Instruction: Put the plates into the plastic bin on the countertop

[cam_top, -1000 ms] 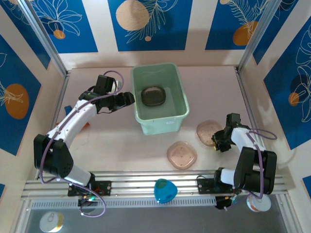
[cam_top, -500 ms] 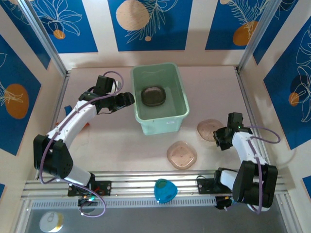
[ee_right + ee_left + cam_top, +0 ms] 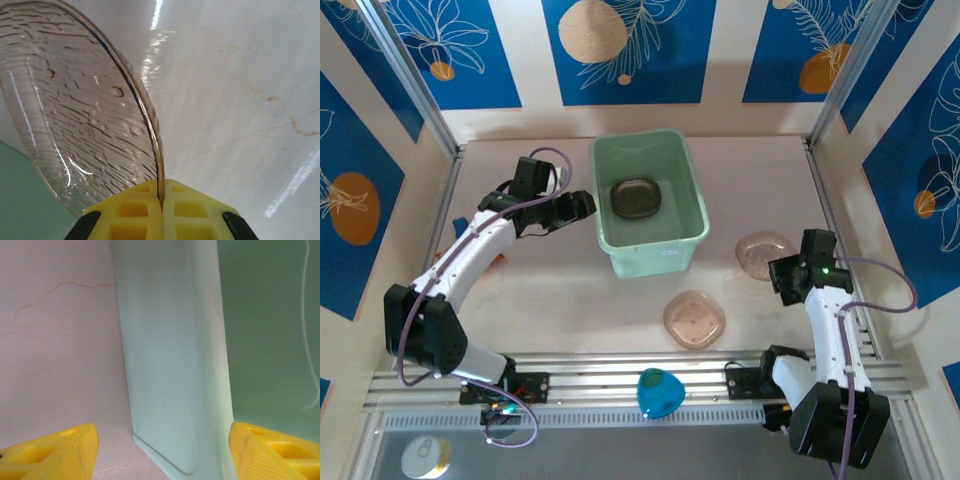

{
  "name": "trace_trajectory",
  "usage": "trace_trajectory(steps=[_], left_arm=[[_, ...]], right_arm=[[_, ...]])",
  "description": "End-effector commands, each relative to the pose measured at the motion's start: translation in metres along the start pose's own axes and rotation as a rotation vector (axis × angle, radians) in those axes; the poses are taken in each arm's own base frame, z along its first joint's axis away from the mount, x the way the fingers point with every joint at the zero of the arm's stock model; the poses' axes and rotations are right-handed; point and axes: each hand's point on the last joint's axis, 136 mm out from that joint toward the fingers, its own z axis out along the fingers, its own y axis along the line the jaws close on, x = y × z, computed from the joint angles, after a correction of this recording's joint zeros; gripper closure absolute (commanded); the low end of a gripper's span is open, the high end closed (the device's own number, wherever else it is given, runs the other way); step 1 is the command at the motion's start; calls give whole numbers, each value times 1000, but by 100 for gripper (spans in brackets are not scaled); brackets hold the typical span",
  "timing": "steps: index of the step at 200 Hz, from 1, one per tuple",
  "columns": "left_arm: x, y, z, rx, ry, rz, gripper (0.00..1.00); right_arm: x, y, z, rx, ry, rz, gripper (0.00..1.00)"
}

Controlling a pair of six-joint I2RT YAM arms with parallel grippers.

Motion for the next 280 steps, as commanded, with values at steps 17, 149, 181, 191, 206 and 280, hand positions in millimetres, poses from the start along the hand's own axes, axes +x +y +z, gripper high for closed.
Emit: trace_trajectory(steps=[17, 149, 181, 191, 206, 280], left_arm=[[1, -7, -7, 23, -14, 20, 30], [-1, 3, -6, 16, 13, 68, 30], [1, 4, -1, 21, 66, 85, 29], [2, 2, 2, 32, 85, 91, 29], [3, -2, 5, 54, 107, 94, 30], [5, -11, 6, 107, 123, 67, 30]], right_arm=[[-10, 45, -39, -102, -39, -17, 95], [29, 213, -109, -377, -85, -151, 100], [62, 253, -107, -413, -53, -191, 100], [73, 263, -105, -421, -36, -191, 100], [93, 272, -99, -415, -11, -190, 100], [176, 283, -40, -236, 80, -124, 100]])
